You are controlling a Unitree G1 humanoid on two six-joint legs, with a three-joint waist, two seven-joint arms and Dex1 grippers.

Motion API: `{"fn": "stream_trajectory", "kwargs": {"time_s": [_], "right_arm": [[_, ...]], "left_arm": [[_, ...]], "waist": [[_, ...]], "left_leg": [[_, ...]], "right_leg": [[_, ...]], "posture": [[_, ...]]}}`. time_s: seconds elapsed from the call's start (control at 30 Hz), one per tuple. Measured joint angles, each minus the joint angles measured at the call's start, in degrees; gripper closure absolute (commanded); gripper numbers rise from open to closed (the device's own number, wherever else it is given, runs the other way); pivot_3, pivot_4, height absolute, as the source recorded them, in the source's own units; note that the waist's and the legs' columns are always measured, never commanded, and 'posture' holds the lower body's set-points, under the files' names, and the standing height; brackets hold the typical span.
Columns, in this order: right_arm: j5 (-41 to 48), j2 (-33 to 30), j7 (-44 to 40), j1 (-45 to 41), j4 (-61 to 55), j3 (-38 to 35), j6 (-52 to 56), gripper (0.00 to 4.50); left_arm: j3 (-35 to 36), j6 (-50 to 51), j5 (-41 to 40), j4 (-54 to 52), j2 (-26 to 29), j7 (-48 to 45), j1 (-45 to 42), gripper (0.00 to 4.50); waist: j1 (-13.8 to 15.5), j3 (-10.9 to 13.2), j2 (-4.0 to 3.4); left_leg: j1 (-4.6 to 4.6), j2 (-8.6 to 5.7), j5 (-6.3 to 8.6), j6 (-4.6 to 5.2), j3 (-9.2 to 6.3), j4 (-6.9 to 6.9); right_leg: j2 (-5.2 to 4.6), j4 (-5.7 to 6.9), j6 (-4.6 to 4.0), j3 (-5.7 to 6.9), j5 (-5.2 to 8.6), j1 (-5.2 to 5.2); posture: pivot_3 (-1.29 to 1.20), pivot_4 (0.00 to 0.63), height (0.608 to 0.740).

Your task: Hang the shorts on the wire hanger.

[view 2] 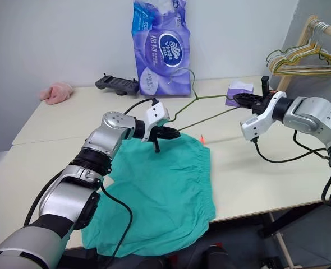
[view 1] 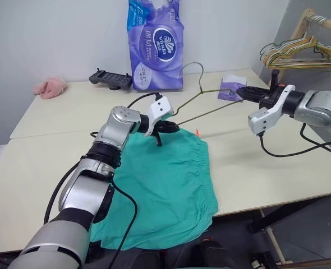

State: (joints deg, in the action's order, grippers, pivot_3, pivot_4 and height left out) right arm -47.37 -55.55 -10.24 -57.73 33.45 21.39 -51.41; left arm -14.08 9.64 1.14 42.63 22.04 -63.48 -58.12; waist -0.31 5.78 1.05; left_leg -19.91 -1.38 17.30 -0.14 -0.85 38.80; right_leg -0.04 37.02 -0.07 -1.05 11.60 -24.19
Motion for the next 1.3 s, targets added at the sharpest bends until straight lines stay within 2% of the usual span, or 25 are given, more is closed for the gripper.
{"fn": "stream_trajectory", "kwargs": {"time_s": [0.1, 0.2, 0.47, 0.53, 0.73, 0.9, 1.07, 1.3], "right_arm": [[1.11, 0.16, -1.18, 0.14, -0.28, -0.30, 0.33, 4.50], [4.79, 0.58, -4.40, 0.92, -1.16, -1.42, 1.54, 3.75], [15.70, 1.14, -15.36, 5.13, -5.34, -2.92, 5.31, 0.85], [22.62, 1.45, -20.87, 8.51, -9.48, -4.09, 8.81, 0.10], [39.81, 4.13, -35.46, 17.04, -20.95, -7.41, 32.47, 0.04], [41.19, 7.75, -37.11, 15.62, -25.02, -8.38, 46.36, 0.04], [38.10, 8.27, -35.84, 13.18, -23.80, -8.73, 48.24, 0.04], [33.90, 8.63, -35.81, 13.23, -17.31, -8.03, 46.40, 0.04]], "left_arm": [[0.22, -0.23, 0.14, 0.01, -0.01, 0.48, -0.01, 4.46], [0.34, -1.42, 0.98, 0.10, -0.22, 2.14, -0.03, 4.50], [-0.38, -7.62, 5.52, 6.28, -0.72, 8.15, -1.41, 4.50], [-0.81, -11.92, 8.30, 9.22, 0.61, 12.73, -2.96, 4.50], [-2.22, -24.87, 15.05, 12.85, 3.26, 22.76, -4.92, 4.50], [-6.58, -34.88, 21.25, 13.33, 2.87, 28.21, -5.07, 4.50], [-8.27, -39.95, 24.75, 13.21, 2.93, 30.37, -5.06, 4.50], [-8.26, -41.49, 25.22, 11.62, 2.94, 30.57, -4.97, 4.50]], "waist": [[0.00, 0.00, 0.00], [0.03, 0.00, 0.00], [0.10, -0.01, 0.01], [0.12, -0.01, 0.03], [0.61, -0.04, 0.05], [1.02, -0.05, 0.06], [1.32, -0.06, 0.07], [1.63, -0.16, 0.15]], "left_leg": [[0.00, 0.00, 0.00, 0.00, 0.00, 0.00], [0.00, 0.00, 0.00, 0.00, -0.01, 0.01], [0.00, 0.01, 0.02, 0.04, -0.03, 0.02], [0.01, 0.04, 0.04, 0.07, -0.07, 0.02], [0.00, -0.01, 0.06, 0.10, -0.09, 0.14], [0.00, -0.03, 0.06, 0.11, -0.07, 0.14], [-0.01, -0.04, 0.06, 0.11, -0.06, 0.13], [0.00, -0.05, 0.06, 0.11, -0.02, 0.14]], "right_leg": [[0.00, 0.01, 0.00, 0.00, 0.00, 0.00], [-0.01, 0.00, 0.00, 0.00, -0.01, 0.01], [-0.05, 0.02, 0.01, 0.03, -0.02, 0.01], [-0.13, 0.01, 0.02, 0.05, -0.03, 0.03], [-0.32, 0.06, 0.12, 0.10, -0.11, 0.04], [-0.32, 0.06, 0.13, 0.10, -0.12, 0.02], [-0.26, 0.06, 0.13, 0.10, -0.12, 0.02], [-0.19, 0.06, 0.16, 0.08, -0.14, 0.02]], "posture": [[0.02, 0.010, 0.740], [0.02, 0.009, 0.740], [0.03, 0.016, 0.740], [0.02, 0.017, 0.740], [0.02, 0.020, 0.740], [0.02, 0.015, 0.740], [0.03, 0.010, 0.740], [0.05, 0.012, 0.740]]}}
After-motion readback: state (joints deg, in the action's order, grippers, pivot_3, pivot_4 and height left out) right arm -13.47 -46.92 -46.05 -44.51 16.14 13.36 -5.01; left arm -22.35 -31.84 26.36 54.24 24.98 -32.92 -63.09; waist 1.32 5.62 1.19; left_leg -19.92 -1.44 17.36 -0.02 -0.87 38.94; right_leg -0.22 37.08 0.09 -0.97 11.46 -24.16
